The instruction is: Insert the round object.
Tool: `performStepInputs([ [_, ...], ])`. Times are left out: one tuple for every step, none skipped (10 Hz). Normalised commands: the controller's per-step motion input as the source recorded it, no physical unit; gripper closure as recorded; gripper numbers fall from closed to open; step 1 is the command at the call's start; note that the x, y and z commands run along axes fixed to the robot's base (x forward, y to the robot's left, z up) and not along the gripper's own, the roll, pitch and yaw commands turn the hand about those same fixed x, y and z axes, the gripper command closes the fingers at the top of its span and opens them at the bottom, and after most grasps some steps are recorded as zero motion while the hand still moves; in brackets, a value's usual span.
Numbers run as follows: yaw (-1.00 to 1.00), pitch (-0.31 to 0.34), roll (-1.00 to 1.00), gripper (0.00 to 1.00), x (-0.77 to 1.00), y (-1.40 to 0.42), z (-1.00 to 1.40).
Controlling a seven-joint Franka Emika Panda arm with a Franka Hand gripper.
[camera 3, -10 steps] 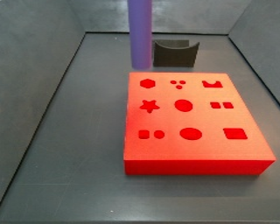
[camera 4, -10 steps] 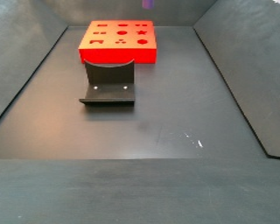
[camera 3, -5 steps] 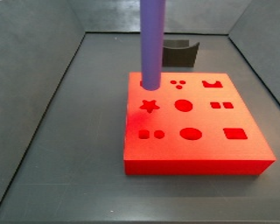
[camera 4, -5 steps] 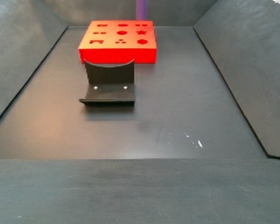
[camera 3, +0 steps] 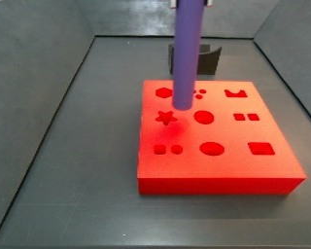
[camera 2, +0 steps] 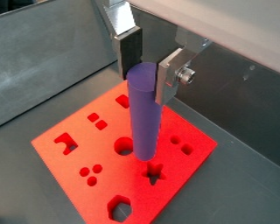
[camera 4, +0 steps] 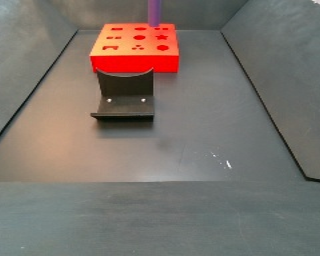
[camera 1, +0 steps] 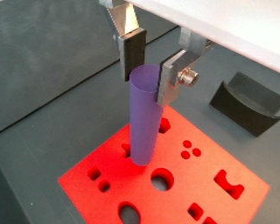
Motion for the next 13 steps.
performStepInputs([
  [0.06,-0.039,0.0,1.0,0.67,-0.11,-0.21],
  [0.0,0.0,0.06,1.0,1.0,-0.18,-0.15],
  [0.0,0.0,0.09,1.0,1.0,-0.11,-0.07],
  [0.01,0.0,0.13,1.0,1.0,-0.05,-0.06],
  [0.0,0.036,0.2,1.0,1.0,0.0,-0.01],
  [0.0,-0.02,0.4,1.0,0.71,0.0,0.0],
  [0.16,-0.106,0.29,1.0,0.78,0.01,0.07],
  [0.19,-0.127,0.29,1.0,0.74,0.0,0.1],
  [0.24,-0.044,0.38,1.0,0.68,-0.1,0.02],
  [0.26,-0.039,0.3,1.0,0.69,-0.09,0.0],
  [0.25,-0.004,0.32,1.0,0.7,-0.13,-0.02],
  [0.16,0.0,0.34,1.0,0.49,-0.2,-0.22],
  [0.06,0.0,0.19,1.0,0.0,-0.11,-0.29],
])
